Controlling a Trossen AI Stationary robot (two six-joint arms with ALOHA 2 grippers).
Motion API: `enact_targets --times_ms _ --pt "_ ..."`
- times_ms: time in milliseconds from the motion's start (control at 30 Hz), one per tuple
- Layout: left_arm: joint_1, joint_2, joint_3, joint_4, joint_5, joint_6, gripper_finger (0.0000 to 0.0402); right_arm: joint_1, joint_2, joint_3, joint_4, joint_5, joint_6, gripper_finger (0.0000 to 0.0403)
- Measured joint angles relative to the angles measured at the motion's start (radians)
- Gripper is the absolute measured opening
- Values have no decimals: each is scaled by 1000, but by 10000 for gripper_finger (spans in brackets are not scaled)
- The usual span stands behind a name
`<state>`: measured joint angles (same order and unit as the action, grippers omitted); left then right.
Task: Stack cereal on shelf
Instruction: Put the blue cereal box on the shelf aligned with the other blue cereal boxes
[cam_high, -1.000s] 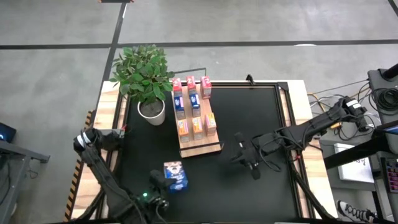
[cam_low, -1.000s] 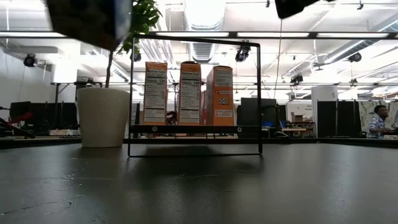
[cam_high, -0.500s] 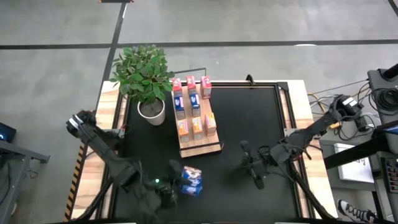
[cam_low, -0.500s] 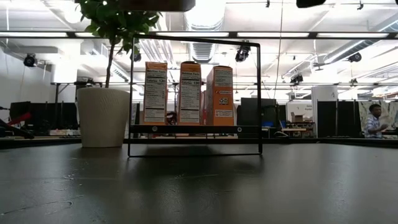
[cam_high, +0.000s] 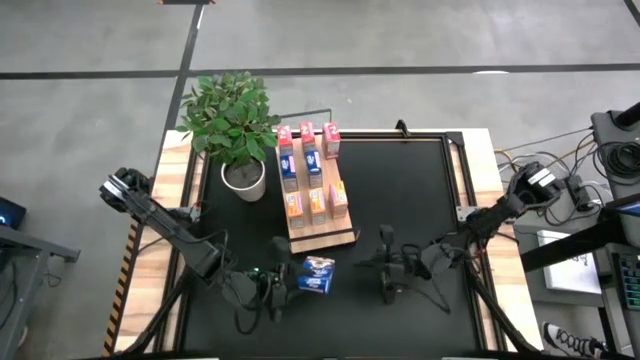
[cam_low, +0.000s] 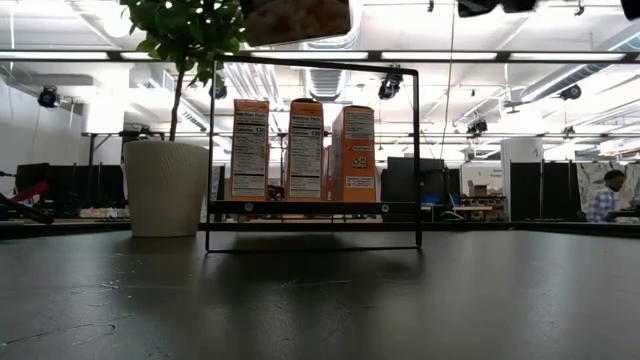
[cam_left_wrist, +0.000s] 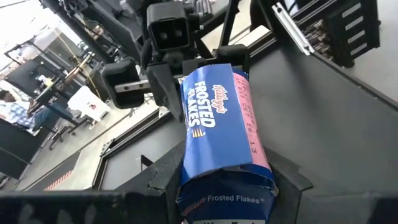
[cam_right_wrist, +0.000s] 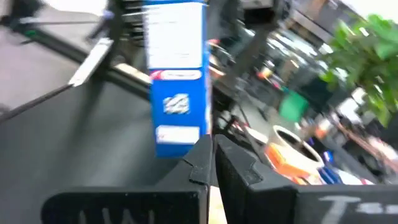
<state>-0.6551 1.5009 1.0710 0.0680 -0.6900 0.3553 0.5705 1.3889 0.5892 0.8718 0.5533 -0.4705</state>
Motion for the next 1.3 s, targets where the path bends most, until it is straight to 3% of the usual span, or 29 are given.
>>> enact_targets --times_ms 200,433,600,733,900,1300 --pt "4 2 0 -1 -3 0 137 0 61 97 -68 132 29 46" --pt "6 2 0 -12 -11 1 137 1 62 175 -237 120 144 151" --pt "7 2 1 -11 -66 0 137 1 63 179 -235 120 147 232" --pt "10 2 2 -5 -70 0 137 -6 67 179 -205 94 151 270" --pt "13 2 2 10 -69 -1 137 -25 95 179 -151 6 129 290" --pt "20 3 2 17 -67 -1 137 -48 183 218 25 -15 1 280"
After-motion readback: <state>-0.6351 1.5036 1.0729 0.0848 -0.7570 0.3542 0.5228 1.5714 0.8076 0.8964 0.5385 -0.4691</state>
